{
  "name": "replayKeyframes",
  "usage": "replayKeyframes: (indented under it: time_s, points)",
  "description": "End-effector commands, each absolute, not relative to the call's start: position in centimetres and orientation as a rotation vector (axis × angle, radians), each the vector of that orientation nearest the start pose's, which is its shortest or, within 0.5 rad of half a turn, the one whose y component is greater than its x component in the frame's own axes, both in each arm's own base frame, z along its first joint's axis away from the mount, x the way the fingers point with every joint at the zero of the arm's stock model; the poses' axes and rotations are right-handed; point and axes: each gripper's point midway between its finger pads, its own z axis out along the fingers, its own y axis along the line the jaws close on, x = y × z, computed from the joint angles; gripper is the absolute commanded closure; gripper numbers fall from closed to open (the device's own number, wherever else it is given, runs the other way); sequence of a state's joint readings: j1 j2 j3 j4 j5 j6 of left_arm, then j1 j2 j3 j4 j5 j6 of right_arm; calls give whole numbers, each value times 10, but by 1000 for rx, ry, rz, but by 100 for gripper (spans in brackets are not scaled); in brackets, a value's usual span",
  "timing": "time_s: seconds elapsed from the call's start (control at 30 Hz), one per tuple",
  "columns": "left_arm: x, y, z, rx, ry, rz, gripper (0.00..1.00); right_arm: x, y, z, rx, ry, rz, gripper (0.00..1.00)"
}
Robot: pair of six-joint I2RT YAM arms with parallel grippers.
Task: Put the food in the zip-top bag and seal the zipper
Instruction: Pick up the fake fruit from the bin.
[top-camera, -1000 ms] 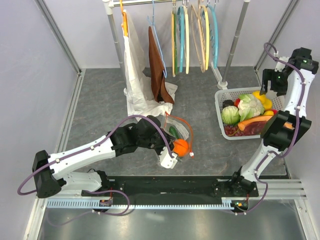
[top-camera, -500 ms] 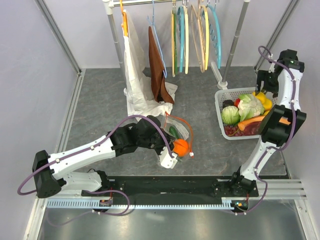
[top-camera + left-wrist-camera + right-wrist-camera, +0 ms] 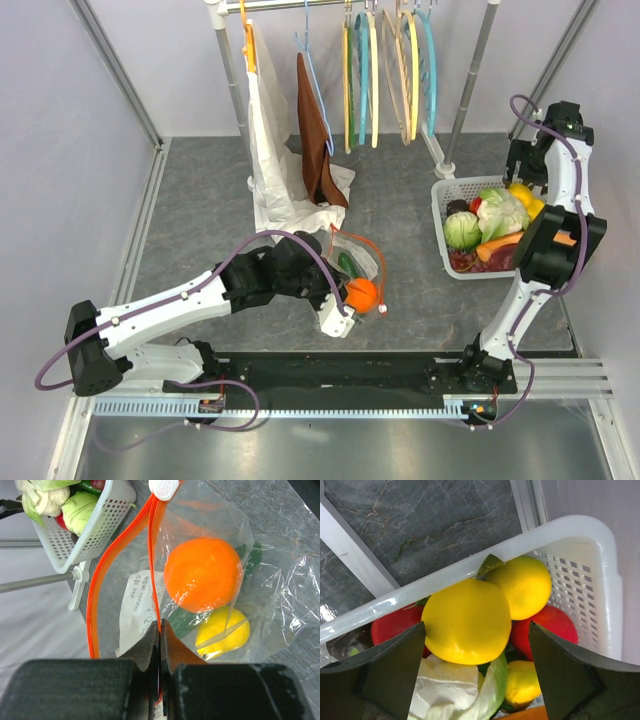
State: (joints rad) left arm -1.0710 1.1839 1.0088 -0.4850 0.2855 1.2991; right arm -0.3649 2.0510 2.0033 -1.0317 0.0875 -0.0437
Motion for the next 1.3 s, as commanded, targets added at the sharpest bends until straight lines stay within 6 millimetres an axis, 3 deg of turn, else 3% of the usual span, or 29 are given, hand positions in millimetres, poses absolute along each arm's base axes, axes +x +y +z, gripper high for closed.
replayKeyframes:
  time_s: [0.0,0.2,0.33,0.53,0.63,0.73,0.9,1.2,1.27]
  points:
    - [169,-327,225,2089,661,-167,98,433,-187,137,516,2651,-264,9]
    - [170,-327,226,2093,664,-162,98,426,-184,125,527,2686,-256,2]
    - [169,-326,226,2096,659,-162,98,422,-180,128,520,2691,-233,2]
    - [170,-327,228,2092,661,-156,98,423,-178,115,525,2728,-216,2]
    - [171,-326,229,2088,665,-154,98,423,-173,119,518,2729,-180,4]
    - [170,-325,230,2086,662,-150,98,423,-167,137,490,2709,-137,10]
    - [169,-321,228,2088,665,-143,98,428,-161,192,438,2590,-93,26]
    - [169,-317,224,2088,683,-137,98,424,-153,253,369,2455,-80,28]
    - [170,-317,224,2086,689,-139,98,424,-140,269,320,2414,0,28]
